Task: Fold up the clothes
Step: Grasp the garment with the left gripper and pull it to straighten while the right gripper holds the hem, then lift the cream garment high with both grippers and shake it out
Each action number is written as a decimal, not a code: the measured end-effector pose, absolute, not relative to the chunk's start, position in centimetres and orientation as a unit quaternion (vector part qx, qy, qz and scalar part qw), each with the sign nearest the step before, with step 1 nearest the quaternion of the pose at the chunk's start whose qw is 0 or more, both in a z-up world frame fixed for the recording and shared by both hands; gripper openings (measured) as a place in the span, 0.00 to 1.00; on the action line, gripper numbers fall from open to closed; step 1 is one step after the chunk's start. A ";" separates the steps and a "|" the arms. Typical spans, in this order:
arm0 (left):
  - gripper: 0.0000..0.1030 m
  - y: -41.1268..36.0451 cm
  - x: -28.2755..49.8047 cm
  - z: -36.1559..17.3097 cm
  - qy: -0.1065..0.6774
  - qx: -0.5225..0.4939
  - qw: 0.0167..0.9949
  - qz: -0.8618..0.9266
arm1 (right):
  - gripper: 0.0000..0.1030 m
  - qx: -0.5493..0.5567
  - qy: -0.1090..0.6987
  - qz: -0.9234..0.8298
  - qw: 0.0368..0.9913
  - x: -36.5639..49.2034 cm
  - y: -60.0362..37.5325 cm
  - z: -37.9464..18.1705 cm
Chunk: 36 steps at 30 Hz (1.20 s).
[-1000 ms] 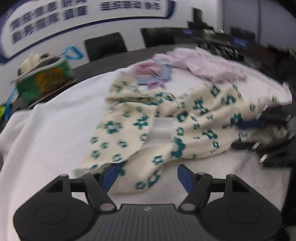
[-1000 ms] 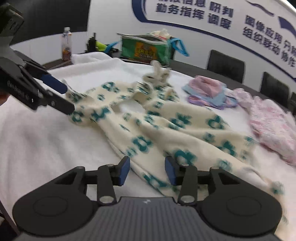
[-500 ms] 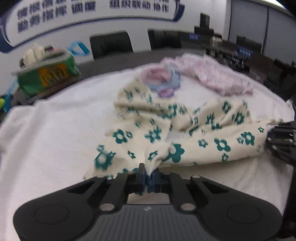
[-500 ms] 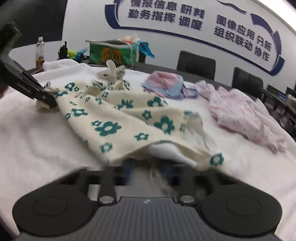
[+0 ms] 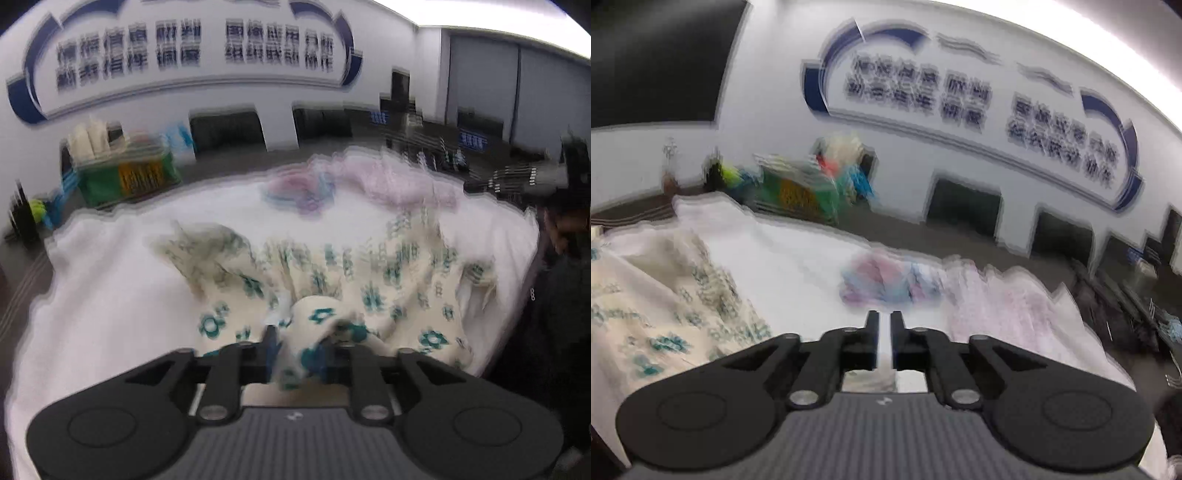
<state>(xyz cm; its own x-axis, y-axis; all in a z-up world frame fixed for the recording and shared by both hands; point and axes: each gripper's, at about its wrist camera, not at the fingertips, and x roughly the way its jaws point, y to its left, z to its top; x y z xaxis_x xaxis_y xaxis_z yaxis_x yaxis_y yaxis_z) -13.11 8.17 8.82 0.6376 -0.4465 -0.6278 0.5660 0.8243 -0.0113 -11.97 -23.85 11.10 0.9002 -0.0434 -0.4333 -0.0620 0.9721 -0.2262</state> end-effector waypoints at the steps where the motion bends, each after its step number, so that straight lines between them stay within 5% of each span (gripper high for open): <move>1: 0.25 8.4 -13.2 7.8 0.332 0.092 0.897 -0.276 | 0.14 -0.115 0.237 0.005 0.965 -12.1 -23.9 10.3; 4: 0.37 10.0 -14.6 7.3 0.322 0.072 0.901 -0.282 | 0.31 -0.100 0.256 0.061 0.960 -13.9 -22.7 8.2; 6: 0.64 10.9 -15.8 7.3 0.305 0.063 0.903 -0.297 | 0.45 -0.075 0.262 0.128 0.954 -15.1 -21.3 7.4; 13: 0.67 10.8 -15.5 5.6 0.307 0.112 0.896 -0.301 | 0.49 -0.085 0.263 0.270 0.922 -17.8 -16.0 4.4; 14: 0.60 10.6 -15.0 5.3 0.311 0.115 0.896 -0.294 | 0.49 -0.096 0.267 0.274 0.919 -17.8 -15.4 3.9; 17: 0.10 9.9 -13.6 4.4 0.324 0.122 0.897 -0.274 | 0.49 -0.126 0.276 0.283 0.910 -17.9 -13.8 2.6; 18: 0.03 10.0 -13.1 4.5 0.320 0.125 0.900 -0.268 | 0.49 -0.136 0.279 0.286 0.906 -17.9 -13.3 2.1; 21: 0.01 10.8 -13.0 5.8 0.291 0.147 0.914 -0.243 | 0.49 -0.162 0.282 0.285 0.902 -18.1 -12.3 1.1; 22: 0.01 11.3 -13.3 6.8 0.275 0.158 0.920 -0.230 | 0.42 -0.168 0.280 0.281 0.902 -18.2 -12.2 0.8; 23: 0.01 12.0 -13.8 7.7 0.265 0.164 0.925 -0.218 | 0.16 -0.168 0.278 0.280 0.903 -18.2 -12.2 0.6; 24: 0.01 12.7 -14.2 8.3 0.264 0.175 0.927 -0.199 | 0.06 -0.161 0.278 0.280 0.905 -18.4 -12.4 0.5; 26: 0.01 13.6 -14.7 8.8 0.276 0.198 0.928 -0.156 | 0.06 -0.146 0.265 0.276 0.912 -18.5 -12.8 0.9; 31: 0.12 13.3 -16.2 7.4 0.293 0.206 0.917 -0.177 | 0.05 -0.121 0.216 0.259 0.934 -19.0 -13.8 3.1; 35: 0.54 10.8 -17.6 7.3 0.254 0.188 0.905 -0.284 | 0.11 -0.129 0.224 0.253 0.932 -18.7 -14.1 3.6; 36: 0.54 9.7 -17.5 6.9 0.256 0.201 0.895 -0.305 | 0.14 -0.133 0.234 0.260 0.927 -18.7 -14.0 3.4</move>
